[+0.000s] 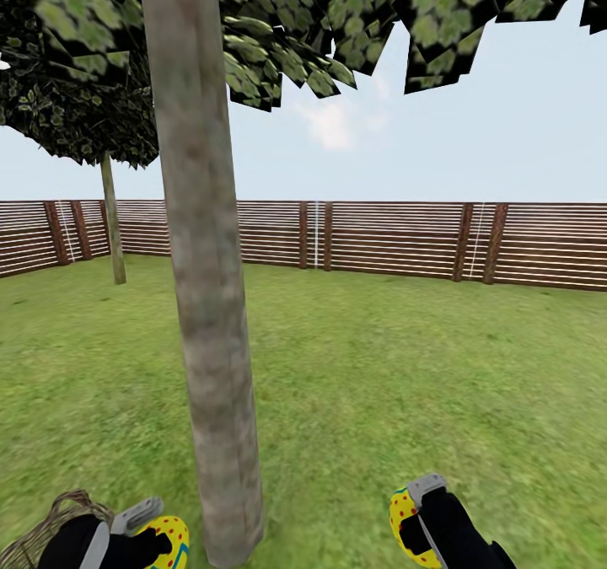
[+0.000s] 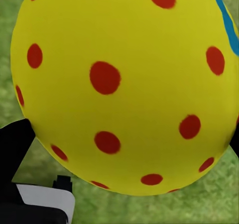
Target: Take the three Easter eggs out of the wicker basket on the lawn in the garden, then place them on the lawn next to a single tree (choose any tree) so that all three eggs are next to the same tree and none are left in the basket.
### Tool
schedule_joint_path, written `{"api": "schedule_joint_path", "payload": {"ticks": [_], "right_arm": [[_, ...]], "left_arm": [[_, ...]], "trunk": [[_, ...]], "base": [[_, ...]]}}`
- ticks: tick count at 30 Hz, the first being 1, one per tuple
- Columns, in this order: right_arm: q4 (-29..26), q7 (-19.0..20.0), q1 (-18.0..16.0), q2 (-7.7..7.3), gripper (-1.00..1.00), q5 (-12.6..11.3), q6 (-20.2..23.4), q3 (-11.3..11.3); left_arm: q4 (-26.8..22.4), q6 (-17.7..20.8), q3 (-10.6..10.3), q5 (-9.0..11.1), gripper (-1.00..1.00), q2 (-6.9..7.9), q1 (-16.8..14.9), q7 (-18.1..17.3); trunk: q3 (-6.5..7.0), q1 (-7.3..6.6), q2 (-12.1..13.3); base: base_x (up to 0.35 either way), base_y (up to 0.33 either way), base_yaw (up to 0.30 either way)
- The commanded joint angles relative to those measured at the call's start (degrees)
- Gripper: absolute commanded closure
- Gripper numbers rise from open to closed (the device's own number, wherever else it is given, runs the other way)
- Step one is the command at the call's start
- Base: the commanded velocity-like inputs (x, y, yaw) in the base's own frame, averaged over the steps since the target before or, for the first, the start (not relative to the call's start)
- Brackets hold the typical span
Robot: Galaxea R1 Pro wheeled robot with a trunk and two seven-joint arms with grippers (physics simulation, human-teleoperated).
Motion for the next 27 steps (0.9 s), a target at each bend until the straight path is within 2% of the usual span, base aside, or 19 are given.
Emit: {"api": "schedule_joint_path", "payload": {"ticks": [1, 7, 15, 23, 27], "right_arm": [[-0.1, 0.4, 0.0, -0.05, 1.00, 0.5, 0.3, 0.2], [-0.1, 0.6, 0.0, -0.34, 1.00, 0.1, 0.3, 0.0], [-0.1, 0.4, 0.0, -0.26, 1.00, 0.3, 0.2, 0.0], [0.1, 0.2, 0.0, 0.07, 1.00, 0.7, 0.2, 0.1], [0.0, 0.3, 0.0, -0.25, 1.00, 0.5, 0.3, 0.0]], "left_arm": [[0.0, 0.3, 0.1, 0.0, 1.00, -0.01, 0.0, -0.2], [0.2, 0.5, 0.1, -0.2, 1.00, 0.72, 0.0, -0.4], [0.8, 0.4, -0.4, -0.3, 1.00, 0.20, 0.0, -0.2], [1.6, 0.2, -0.6, -0.4, 1.00, 0.09, 0.0, -0.1], [1.7, 0.2, -0.6, -0.4, 1.00, 0.08, 0.0, -0.1]], "trunk": [[-0.21, 0.25, -0.5], [-1.29, 1.56, -2.9], [-2.72, 3.32, -6.1], [-4.09, 5.08, -9.3], [-4.79, 5.96, -10.9]], "base": [[0.000, 0.000, 0.000], [0.000, 0.000, 0.000], [0.000, 0.000, 0.011], [-0.055, 0.000, 0.266], [-0.117, -0.017, 0.227]]}}
